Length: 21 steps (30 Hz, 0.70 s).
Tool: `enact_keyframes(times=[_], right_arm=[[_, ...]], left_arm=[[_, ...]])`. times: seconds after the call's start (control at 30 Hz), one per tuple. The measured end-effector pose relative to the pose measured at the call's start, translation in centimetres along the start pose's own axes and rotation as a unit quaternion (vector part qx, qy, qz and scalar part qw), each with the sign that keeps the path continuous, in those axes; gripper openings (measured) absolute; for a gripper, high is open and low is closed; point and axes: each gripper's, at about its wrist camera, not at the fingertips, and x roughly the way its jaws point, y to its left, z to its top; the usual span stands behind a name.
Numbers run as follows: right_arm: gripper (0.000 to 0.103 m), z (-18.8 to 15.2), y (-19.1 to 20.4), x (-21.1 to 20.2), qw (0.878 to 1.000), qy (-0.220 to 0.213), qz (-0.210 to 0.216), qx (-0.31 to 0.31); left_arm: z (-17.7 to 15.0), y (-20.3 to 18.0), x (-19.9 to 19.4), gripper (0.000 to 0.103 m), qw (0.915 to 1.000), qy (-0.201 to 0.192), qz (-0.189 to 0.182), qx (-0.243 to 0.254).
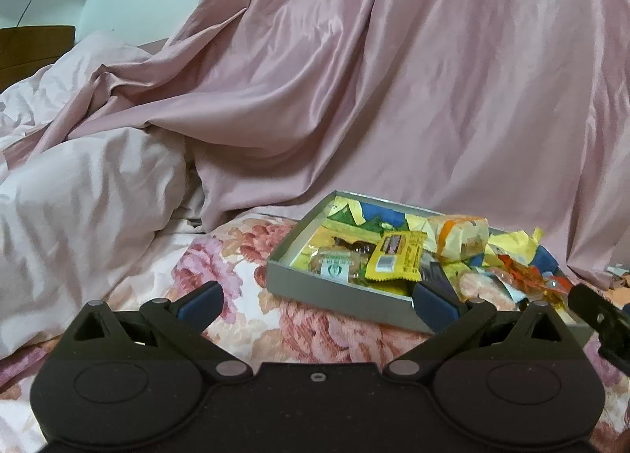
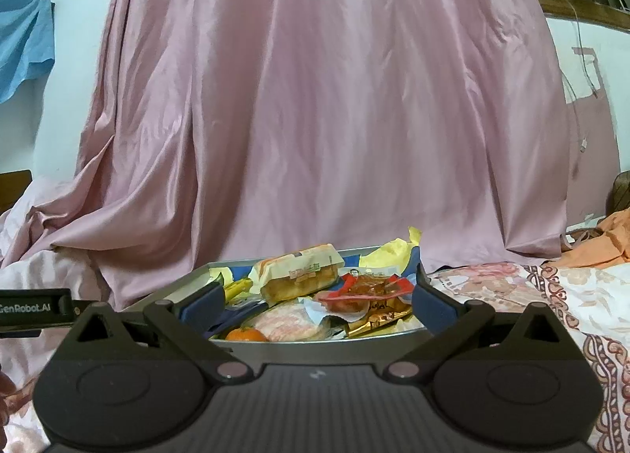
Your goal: Organize snacks
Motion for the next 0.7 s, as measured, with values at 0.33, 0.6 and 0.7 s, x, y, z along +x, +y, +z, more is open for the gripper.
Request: enact_keyframes(times=[0.33,0.6,0.7], right_arm=[[0.103,-0.3,0.4,-3.4,1.0,0.004,-0.003,0.015],[0.103,-0.9,1.6,-5.7,1.0,0.001,0.0,0.0],[0.103,-1.0,1.8,-6.3,1.0,0.0,-0.004,0.0]], left_arm=[[-1.4,0.6,-2.8,0.102,0.9999,0.004,-0.008,0.008],[-2.3,1.4,-4.6,0.102,0.9999,0.006,-0.011,0.005],[-2.7,1.9,-5.4,0.102,0.9999,0.004,-0.01,0.005]])
